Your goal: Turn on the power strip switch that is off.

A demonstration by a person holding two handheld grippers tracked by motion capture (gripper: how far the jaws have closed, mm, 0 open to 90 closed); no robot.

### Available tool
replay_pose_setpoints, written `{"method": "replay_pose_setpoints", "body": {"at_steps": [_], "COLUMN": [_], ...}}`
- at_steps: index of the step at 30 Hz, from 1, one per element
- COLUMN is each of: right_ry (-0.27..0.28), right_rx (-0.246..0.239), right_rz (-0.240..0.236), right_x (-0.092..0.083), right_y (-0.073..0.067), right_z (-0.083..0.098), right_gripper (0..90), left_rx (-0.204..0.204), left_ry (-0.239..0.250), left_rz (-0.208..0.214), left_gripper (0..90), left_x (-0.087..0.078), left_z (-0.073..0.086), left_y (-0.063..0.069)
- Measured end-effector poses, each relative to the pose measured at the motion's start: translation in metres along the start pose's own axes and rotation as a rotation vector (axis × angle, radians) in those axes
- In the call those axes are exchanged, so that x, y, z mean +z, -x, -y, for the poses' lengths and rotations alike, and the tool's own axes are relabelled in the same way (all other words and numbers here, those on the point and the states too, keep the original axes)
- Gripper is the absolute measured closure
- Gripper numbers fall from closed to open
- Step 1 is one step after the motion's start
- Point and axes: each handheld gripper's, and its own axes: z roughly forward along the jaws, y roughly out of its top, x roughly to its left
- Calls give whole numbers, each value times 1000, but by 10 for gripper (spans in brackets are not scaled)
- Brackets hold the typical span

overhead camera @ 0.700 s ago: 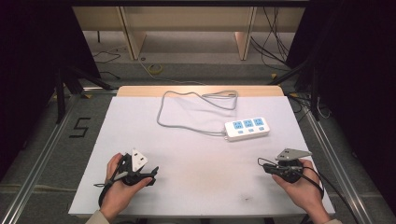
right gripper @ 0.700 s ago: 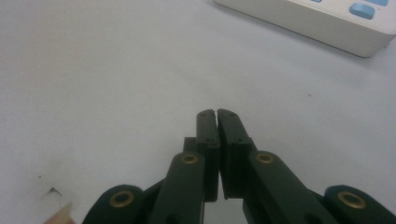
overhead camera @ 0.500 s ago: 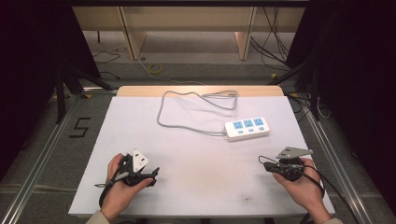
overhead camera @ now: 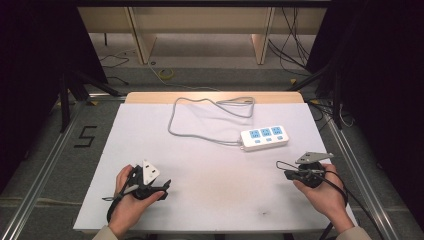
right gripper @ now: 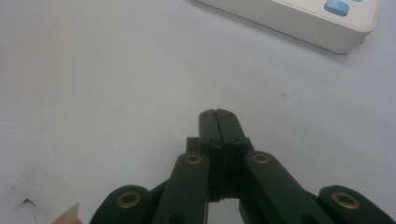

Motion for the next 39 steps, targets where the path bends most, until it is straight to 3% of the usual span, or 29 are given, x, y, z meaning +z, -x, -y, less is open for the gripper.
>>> {"method": "replay_pose_setpoints", "body": {"at_steps": [15,39], "right_ry": [-28,-62], "right_rx": [-15,-1], "right_rz": [33,51], "right_x": [5,8], "right_y": [9,24], "right_z": [-8,-26], "right_gripper": [900,900], "left_rx": [6,8], "left_ry": [-1,-2], "left_rz": [0,0], "left_gripper": [175,175], "left_x": [1,1], "left_z": [0,0], "left_y": [1,2]}}
